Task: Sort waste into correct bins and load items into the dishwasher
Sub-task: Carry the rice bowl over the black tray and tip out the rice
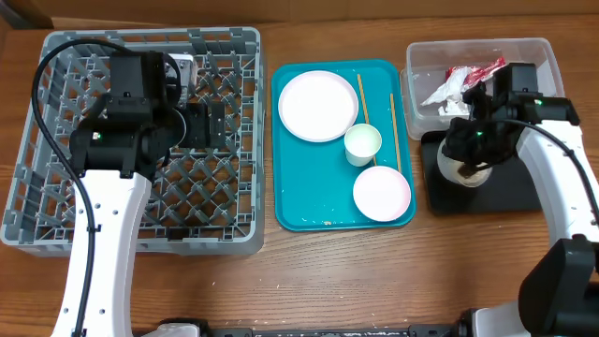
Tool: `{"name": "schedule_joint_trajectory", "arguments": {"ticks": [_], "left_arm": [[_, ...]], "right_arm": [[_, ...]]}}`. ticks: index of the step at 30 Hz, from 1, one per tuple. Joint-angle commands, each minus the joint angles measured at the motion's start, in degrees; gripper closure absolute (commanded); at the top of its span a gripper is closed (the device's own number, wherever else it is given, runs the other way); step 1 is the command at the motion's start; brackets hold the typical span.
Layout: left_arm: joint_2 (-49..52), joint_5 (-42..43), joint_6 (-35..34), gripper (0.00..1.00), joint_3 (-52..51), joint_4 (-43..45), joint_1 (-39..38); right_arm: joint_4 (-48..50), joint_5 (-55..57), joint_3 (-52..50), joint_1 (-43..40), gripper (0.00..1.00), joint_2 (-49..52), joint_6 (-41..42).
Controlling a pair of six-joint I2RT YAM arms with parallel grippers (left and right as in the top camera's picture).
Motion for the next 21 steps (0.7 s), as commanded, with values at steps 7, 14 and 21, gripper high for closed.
{"name": "schedule_joint_trajectory", "arguments": {"ticks": [7, 14, 21], "left_arm": [[0.35, -0.17, -0.74, 0.0, 1.14, 0.02, 0.22], [0.35, -0.17, -0.74, 0.0, 1.14, 0.02, 0.22], [0.35, -0.17, -0.74, 0.0, 1.11, 0.02, 0.22]], "right_arm": [[-4.42, -31.54, -0.33, -14.08, 0.96, -0.94, -18.88], [-6.45, -43.45, -4.48, -21.97, 0.96, -0.94, -29.33], [4.79, -51.52, -16.06, -26.38, 0.96, -0.83, -28.87]]}}
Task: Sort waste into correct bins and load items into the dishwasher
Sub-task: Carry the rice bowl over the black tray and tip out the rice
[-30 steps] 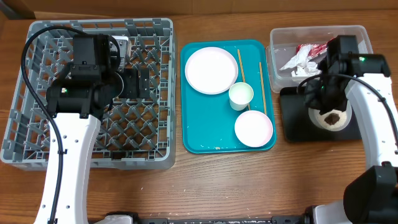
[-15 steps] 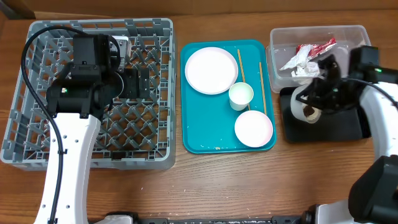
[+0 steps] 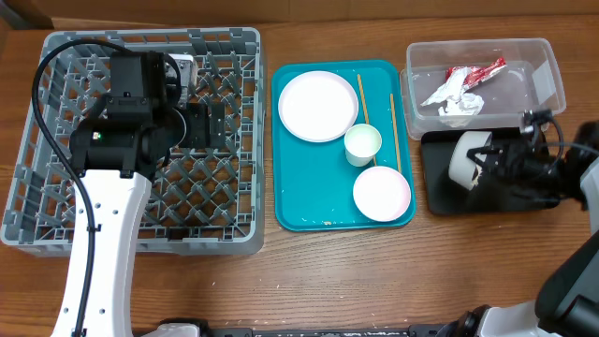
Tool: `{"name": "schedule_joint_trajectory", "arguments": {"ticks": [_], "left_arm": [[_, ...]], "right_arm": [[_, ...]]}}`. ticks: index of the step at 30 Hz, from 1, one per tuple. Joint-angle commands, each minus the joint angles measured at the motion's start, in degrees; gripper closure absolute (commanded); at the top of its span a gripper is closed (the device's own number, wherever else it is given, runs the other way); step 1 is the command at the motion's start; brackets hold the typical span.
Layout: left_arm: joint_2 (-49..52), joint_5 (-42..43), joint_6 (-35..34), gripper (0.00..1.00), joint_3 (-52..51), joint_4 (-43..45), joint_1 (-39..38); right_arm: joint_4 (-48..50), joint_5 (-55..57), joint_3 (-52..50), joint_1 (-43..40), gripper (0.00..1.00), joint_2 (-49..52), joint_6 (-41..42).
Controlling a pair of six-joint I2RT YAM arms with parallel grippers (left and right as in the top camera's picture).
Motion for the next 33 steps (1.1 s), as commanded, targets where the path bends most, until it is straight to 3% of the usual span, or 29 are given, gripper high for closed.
{"name": "schedule_joint_trajectory", "arguments": {"ticks": [1, 10, 18, 33], "left_arm": [[0.35, -0.17, -0.74, 0.0, 1.11, 0.02, 0.22], [0.35, -0.2, -0.74, 0.0, 1.11, 0.02, 0.22], [0.35, -0.17, -0.74, 0.0, 1.14, 0.02, 0.22], [0.35, -0.17, -0.74, 0.0, 1.14, 0.02, 0.22]], "right_arm": [[4.44, -8.85, -4.98, -1.81, 0.96, -0.81, -1.81], [15.06, -17.29, -11.61, -2.69, 0.96, -0.46, -1.75], [20.76, -29.07, -12.7, -7.39, 0.96, 2.58, 4.59], [22.01, -29.09, -12.66, -13.0, 0.96, 6.64, 15.67]]}}
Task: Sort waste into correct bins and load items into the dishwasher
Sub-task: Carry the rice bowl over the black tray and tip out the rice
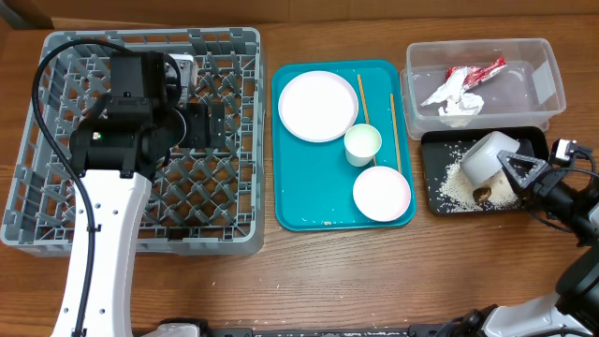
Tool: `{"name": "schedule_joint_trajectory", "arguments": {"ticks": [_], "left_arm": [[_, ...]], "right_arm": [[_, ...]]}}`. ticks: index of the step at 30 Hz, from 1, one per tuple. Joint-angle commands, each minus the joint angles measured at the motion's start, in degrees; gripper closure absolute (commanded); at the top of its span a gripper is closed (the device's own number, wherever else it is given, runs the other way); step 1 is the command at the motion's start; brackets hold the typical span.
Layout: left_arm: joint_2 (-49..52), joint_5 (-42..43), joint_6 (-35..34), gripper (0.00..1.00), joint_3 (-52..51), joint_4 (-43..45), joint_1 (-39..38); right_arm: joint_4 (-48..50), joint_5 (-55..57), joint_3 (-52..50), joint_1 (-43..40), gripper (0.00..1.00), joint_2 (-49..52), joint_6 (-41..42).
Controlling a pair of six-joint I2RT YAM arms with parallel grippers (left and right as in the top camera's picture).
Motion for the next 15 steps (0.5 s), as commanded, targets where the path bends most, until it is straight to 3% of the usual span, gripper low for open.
{"name": "schedule_joint_trajectory", "arguments": {"ticks": [1, 15], "left_arm": [[0.35, -0.17, -0.74, 0.0, 1.14, 0.0, 0.22], [0.35, -0.17, -0.74, 0.0, 1.14, 0.0, 0.22]], "right_arm": [[0.46, -2.64, -0.24, -0.11, 0.96, 0.17, 3.08], [4.5, -2.67, 0.74, 1.88, 0.96, -3.41, 7.48]]}}
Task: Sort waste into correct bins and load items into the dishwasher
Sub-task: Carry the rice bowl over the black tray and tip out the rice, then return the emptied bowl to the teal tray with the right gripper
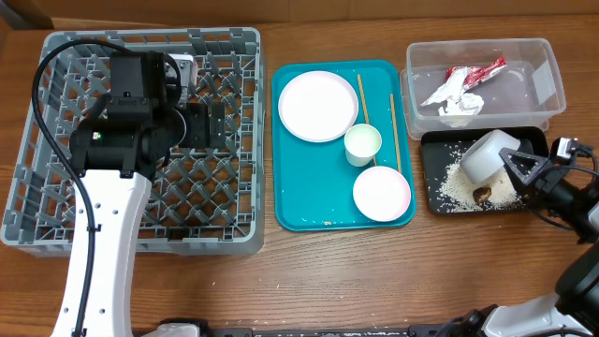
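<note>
My right gripper (510,161) is shut on a white bowl (488,154), holding it tipped on its side over the black tray (436,198). Rice and a brown scrap (483,195) lie spilled in that tray. The teal tray (309,197) holds a large white plate (318,105), a pale green cup (362,143), a small pink-white plate (382,193) and two chopsticks (395,129). My left gripper (217,126) hangs over the grey dish rack (56,197); its jaw state is unclear from above.
A clear plastic bin (547,65) at the back right holds crumpled paper and a red wrapper (475,71). Bare wooden table runs along the front edge.
The tipped bowl in my right gripper has shifted very slightly; the rice and brown scrap lie in the black tray as before. The left arm has not moved.
My right gripper held the bowl upright over the black tray, which showed no rice. Then the arm had swung to the right with the bowl turned on its side. Then rice and a brown scrap lay in the tray, as now. The left arm stayed over the rack.
</note>
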Tool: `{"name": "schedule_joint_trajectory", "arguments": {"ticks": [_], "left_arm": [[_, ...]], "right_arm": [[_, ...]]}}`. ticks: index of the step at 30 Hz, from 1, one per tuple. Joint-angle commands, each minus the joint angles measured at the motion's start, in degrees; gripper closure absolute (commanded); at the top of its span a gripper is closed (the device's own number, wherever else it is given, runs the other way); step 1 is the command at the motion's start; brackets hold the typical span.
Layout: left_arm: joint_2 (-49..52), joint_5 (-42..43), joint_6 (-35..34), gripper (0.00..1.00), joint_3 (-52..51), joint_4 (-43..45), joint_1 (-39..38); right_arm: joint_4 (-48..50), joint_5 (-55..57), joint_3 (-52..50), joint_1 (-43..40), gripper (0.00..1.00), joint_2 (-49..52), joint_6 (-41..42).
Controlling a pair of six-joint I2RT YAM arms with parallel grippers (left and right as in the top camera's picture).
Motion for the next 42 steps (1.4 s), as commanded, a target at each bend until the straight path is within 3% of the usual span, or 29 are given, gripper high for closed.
{"name": "schedule_joint_trajectory", "arguments": {"ticks": [1, 6, 10, 17, 22, 27, 32, 42], "left_arm": [[0.35, -0.17, -0.74, 0.0, 1.11, 0.02, 0.22], [0.35, -0.2, -0.74, 0.0, 1.11, 0.02, 0.22], [0.35, -0.2, -0.74, 0.0, 1.11, 0.02, 0.22], [0.35, -0.17, -0.74, 0.0, 1.11, 0.0, 0.22], [0.35, -0.17, -0.74, 0.0, 1.14, 0.02, 0.22], [0.35, -0.17, -0.74, 0.0, 1.11, 0.02, 0.22], [0.35, -0.17, -0.74, 0.0, 1.11, 0.02, 0.22], [0.35, -0.17, -0.74, 0.0, 1.14, 0.02, 0.22]], "right_arm": [[0.35, -1.9, 1.07, 2.4, 0.96, -4.5, 0.35], [0.15, 4.11, 4.59, 8.35, 0.96, -12.24, 3.04], [-3.76, 16.92, 9.84, 16.31, 0.96, -18.71, 5.97], [-18.32, 42.45, 24.06, 36.22, 0.96, -21.44, 5.97], [-18.69, 56.74, 26.95, 54.16, 0.96, -21.2, 9.84], [-17.46, 69.24, 26.93, 70.82, 0.96, -17.97, 12.0], [-16.24, 78.23, 26.93, 81.18, 0.96, -11.32, 12.17], [-11.02, 85.18, 26.93, 88.08, 0.96, 3.28, 10.19]]}}
